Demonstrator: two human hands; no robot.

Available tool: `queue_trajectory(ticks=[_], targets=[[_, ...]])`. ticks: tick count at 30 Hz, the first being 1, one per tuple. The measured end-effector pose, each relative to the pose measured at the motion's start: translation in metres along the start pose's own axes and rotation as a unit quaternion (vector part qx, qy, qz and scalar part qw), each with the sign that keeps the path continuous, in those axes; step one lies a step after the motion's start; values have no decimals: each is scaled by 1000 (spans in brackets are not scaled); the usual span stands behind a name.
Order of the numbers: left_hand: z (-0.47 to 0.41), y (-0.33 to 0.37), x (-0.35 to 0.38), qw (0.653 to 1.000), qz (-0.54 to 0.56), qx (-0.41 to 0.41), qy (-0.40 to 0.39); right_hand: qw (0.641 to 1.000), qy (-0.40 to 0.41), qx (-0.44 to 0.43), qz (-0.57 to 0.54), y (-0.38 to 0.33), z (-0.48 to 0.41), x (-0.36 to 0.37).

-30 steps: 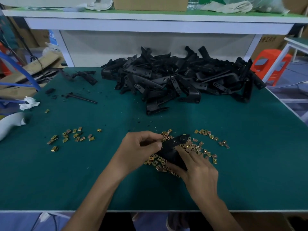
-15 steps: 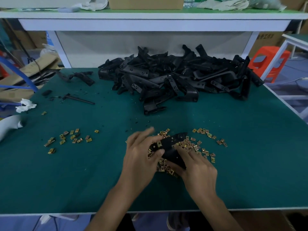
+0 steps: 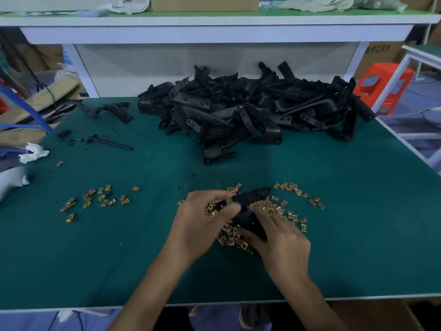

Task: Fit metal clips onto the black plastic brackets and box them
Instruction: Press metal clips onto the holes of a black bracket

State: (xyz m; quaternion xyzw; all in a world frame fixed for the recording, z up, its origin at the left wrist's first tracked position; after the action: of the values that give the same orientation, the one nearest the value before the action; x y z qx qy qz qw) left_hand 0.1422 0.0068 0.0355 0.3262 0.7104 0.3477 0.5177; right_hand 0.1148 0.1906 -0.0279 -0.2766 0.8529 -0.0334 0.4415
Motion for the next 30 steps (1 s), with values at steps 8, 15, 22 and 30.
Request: queue_trajectory(ticks=[8, 15, 22, 30], targets=[[-71, -35, 31, 976, -211, 37, -37, 998, 4, 62, -16, 6, -2, 0], [-105, -34, 67, 928, -357, 14, -109, 998, -2, 65, -22, 4, -5, -3], [-104, -31, 48, 993, -84, -64, -59, 999, 6, 44, -13, 3, -5, -6], [-63, -12, -16, 974, 199, -106, -8, 999, -8, -54, 6, -5, -2, -4]])
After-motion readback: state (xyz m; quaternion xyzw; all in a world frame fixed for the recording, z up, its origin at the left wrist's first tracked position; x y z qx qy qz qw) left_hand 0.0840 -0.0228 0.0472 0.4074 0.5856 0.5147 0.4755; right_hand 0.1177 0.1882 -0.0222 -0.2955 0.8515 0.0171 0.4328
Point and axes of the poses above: each hand's wrist, its own z-axis away from the middle knuckle, its own x-axis out of the palm, y = z × x, the point moved 2 cm from there along -z, towards the middle knuckle
